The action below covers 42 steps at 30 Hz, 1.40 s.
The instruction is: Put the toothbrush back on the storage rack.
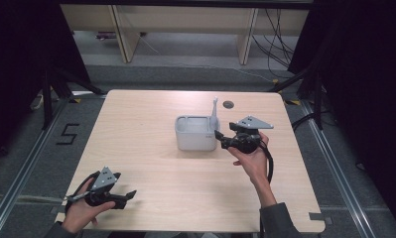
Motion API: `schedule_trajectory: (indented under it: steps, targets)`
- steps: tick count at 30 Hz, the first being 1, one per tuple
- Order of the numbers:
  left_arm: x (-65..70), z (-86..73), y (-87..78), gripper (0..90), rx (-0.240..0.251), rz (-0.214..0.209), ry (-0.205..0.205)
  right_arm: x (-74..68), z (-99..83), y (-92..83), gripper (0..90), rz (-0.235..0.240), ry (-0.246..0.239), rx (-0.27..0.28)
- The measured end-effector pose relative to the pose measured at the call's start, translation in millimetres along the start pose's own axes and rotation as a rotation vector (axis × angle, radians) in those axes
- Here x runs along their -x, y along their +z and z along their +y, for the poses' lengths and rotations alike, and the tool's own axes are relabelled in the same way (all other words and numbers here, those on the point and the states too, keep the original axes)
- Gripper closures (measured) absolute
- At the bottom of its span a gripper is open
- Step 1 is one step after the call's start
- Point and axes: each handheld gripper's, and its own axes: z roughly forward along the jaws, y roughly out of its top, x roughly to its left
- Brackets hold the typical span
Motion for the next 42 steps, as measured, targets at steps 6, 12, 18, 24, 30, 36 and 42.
schedule_trajectory:
  steps: [6,12,18,24,30,36,42]
  targets:
    - [0.0,-0.3,0.4,15.1,0.004,-0.010,-0.003,-8.2,-3.5,-4.1,34.0,0.019,-0.011,-0.011]
    - [-1.2,-0.1,0.1,15.1,-0.005,-0.004,0.008,-14.6,-9.1,-6.3,33.6,0.025,-0.027,-0.012]
    - [-0.4,-0.3,0.1,15.1,0.001,-0.007,0.000,-19.7,-16.0,-6.8,33.2,0.040,-0.011,-0.030]
    - [-0.4,-0.4,0.2,15.2,0.001,-0.005,-0.001,-23.0,-19.3,-9.9,32.9,0.043,-0.033,-0.037]
    - [0.0,-0.5,0.3,15.2,0.006,-0.010,-0.006,-25.0,-22.9,-12.0,33.0,0.045,-0.066,-0.052]
    - [-0.7,-0.4,0.4,15.2,0.002,-0.002,0.000,-29.3,-28.2,-13.7,32.8,0.047,-0.035,-0.072]
    - [-0.7,-0.5,0.9,15.2,0.006,-0.002,-0.001,-31.6,-34.6,-12.4,32.6,0.052,-0.048,-0.076]
